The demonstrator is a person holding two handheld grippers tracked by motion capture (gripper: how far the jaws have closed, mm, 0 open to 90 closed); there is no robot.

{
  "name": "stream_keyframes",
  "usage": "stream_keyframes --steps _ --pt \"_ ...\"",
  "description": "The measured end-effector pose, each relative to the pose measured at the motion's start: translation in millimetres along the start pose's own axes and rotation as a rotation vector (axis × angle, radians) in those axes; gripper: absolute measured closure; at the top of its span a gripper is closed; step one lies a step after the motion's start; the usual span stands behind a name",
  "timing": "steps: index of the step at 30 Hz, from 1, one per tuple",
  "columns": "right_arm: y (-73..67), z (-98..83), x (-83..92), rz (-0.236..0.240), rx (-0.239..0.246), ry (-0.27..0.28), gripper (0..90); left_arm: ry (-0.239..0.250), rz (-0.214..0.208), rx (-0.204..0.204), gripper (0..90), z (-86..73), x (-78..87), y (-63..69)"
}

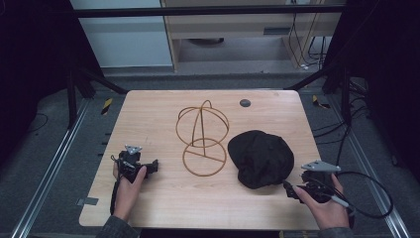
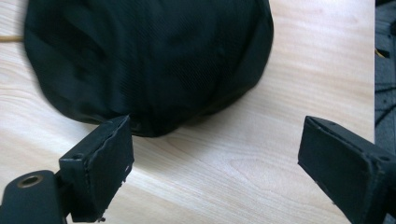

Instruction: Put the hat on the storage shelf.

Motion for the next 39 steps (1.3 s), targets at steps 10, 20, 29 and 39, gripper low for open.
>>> stream_keyframes --steps 10,20,29,39 --pt "-8.2 48.2 18.9 0.064 0.083 0.0 8.4 0.002 0.004 0.008 0.0 -0.3 -0.1 1.2" --pt "-28.6 95.2 -4.2 0.096 0.094 -0.028 6.0 0.002 0.005 0.008 0.0 -0.5 0.1 2.3" --pt "-32.3 108.9 -30.1 0.09 0.106 -0.095 5.7 0.002 0.005 0.008 0.0 -0.6 0.1 3.1" --pt "-31.7 108.2 -46.5 0.106 0.112 -0.14 3.3 0.0 0.003 0.005 0.0 -0.6 0.0 3.6"
Point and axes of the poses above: each handheld gripper's, and its own axes: x roughly backward along the jaws, z roughly out of its top, y roughly to its right, the point moved 1 cm from there along -x, roughly forward along the jaws, and after that the axes turned 7 degrees about -z, right-handed, at the moved point
